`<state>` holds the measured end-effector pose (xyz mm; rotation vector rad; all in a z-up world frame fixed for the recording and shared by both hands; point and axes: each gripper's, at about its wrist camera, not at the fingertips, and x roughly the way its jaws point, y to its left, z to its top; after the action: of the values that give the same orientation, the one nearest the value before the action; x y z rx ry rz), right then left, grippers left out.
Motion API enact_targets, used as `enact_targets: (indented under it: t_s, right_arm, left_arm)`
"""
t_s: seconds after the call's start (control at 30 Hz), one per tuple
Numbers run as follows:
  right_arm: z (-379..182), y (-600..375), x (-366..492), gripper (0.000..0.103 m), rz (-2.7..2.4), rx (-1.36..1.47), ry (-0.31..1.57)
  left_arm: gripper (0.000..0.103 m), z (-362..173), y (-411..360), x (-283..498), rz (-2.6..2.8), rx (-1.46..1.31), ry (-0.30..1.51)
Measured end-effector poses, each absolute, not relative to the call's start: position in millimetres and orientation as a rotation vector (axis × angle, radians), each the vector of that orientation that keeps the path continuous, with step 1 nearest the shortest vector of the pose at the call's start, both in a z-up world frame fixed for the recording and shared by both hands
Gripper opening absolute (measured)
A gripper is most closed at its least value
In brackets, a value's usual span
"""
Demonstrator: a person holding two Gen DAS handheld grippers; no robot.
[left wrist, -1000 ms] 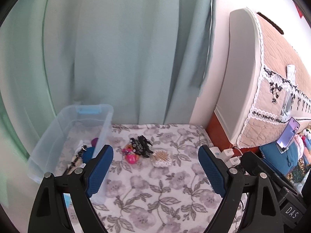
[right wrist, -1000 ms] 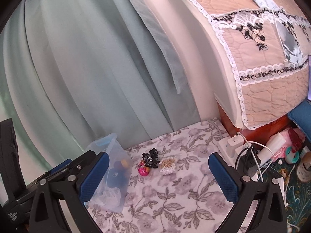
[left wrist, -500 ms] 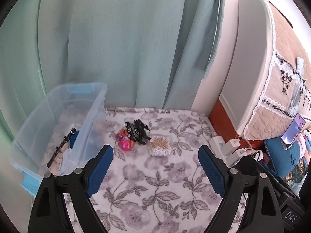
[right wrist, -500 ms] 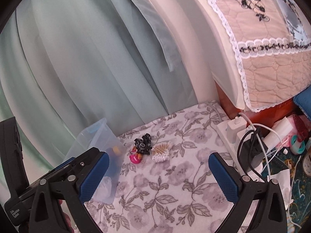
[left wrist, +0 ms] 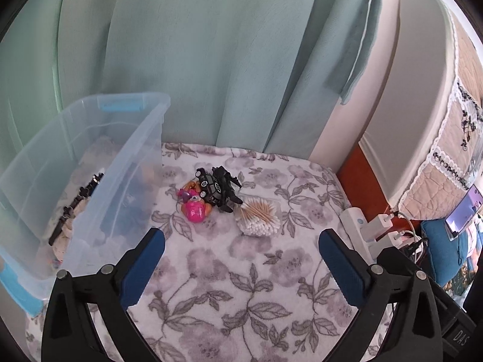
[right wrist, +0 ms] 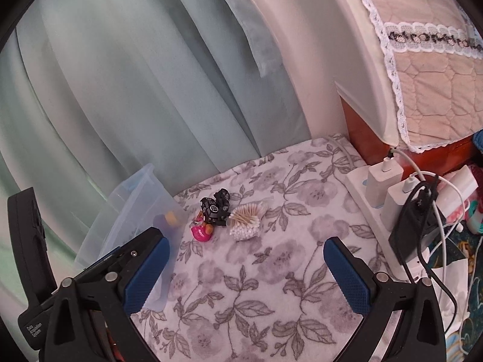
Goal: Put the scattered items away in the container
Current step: 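Move both grippers back toward the pink figure and cotton swab bag, then grasp the pink toy figure with left gripper while right grasps cotton swab bag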
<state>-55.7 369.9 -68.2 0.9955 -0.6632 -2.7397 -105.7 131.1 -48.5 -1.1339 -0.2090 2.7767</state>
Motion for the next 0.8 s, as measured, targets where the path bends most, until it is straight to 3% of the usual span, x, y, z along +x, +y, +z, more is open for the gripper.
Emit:
enact_targets:
  t_s: [0.37, 0.8]
  right_arm:
    - [-69, 365, -85, 0.102, -2.736, 0.977, -0.543]
    - [-103, 358, -133, 0.082, -2.671, 1.062, -0.508]
  left_arm:
    - [0.102, -79, 130, -133, 2.739, -1.179, -0.239]
    - [0.102, -115, 130, -171, 2.859, -1.274, -0.287]
